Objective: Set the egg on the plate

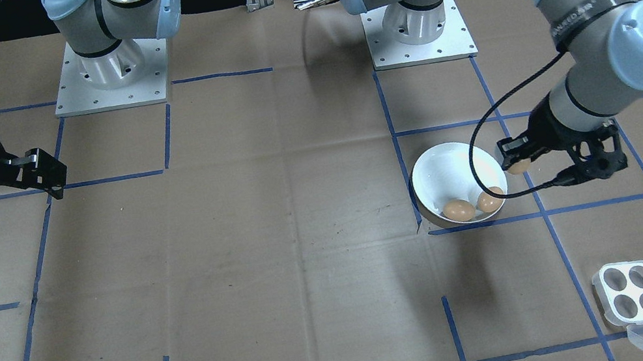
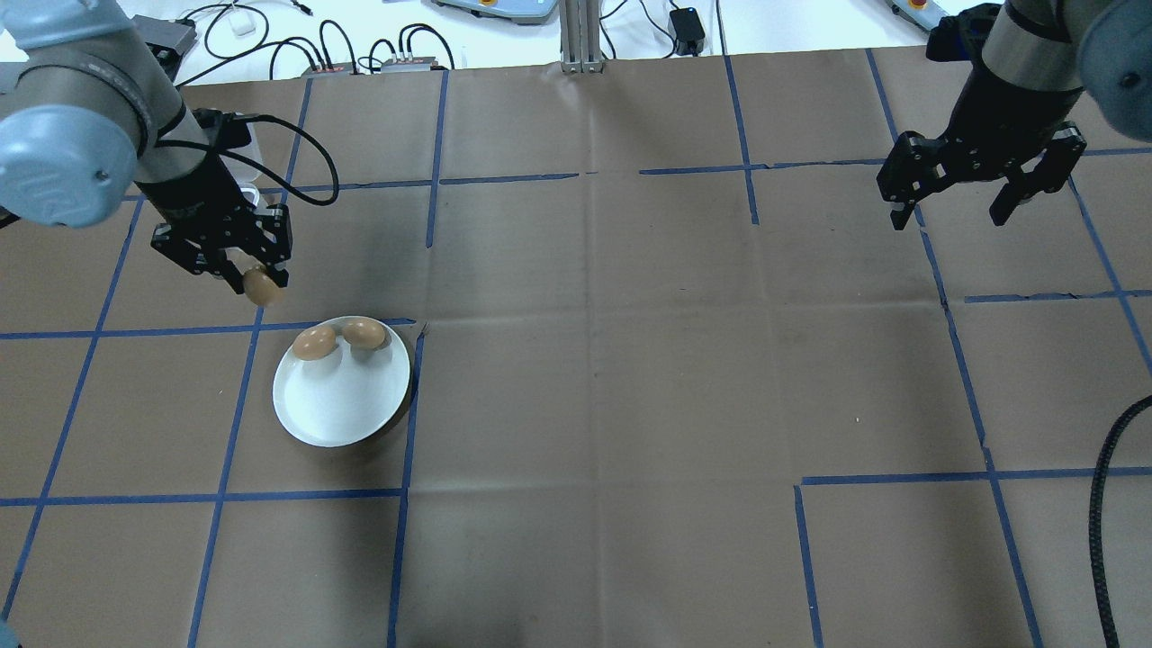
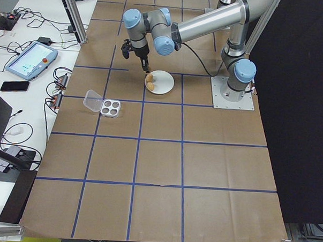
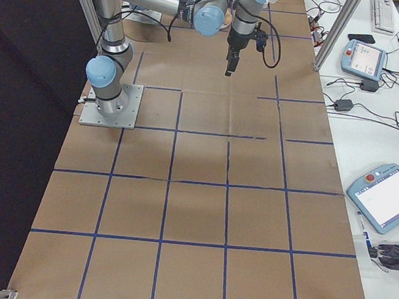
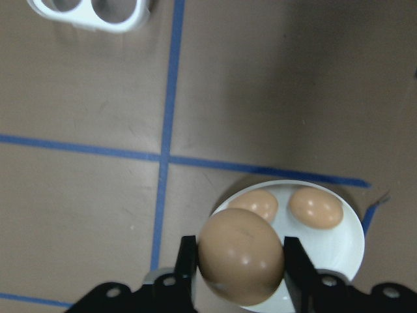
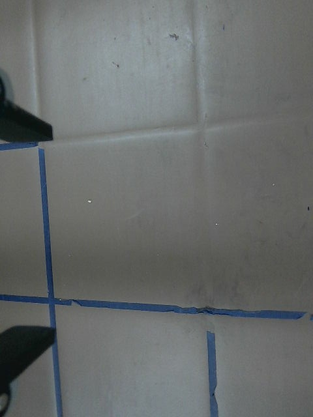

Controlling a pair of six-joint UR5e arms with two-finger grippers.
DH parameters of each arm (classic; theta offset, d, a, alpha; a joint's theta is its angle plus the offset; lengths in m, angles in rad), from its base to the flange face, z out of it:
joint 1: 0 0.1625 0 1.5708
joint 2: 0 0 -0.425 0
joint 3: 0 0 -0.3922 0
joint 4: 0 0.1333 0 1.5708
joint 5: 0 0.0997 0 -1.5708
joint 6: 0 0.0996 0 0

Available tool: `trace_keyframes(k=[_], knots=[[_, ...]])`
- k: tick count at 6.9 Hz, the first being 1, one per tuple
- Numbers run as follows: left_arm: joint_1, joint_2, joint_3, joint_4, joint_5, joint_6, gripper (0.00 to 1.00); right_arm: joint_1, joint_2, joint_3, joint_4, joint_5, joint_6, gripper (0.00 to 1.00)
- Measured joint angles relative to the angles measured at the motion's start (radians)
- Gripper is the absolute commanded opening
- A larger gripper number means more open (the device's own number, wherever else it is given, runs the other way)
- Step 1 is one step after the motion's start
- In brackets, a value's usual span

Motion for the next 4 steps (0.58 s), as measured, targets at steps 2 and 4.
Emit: trace_keyframes(k=[2,4], knots=[[-0.038,0.017,-0.169,0.170,-0.002,-0.039,0.00,0.000,0.000,0.000,0.000,0.000,0.000,1.00],[-0.043,-0.047,-0.253,0.365,0.000,-0.034,0.00,0.000,0.000,0.000,0.000,0.000,0.000,1.00]])
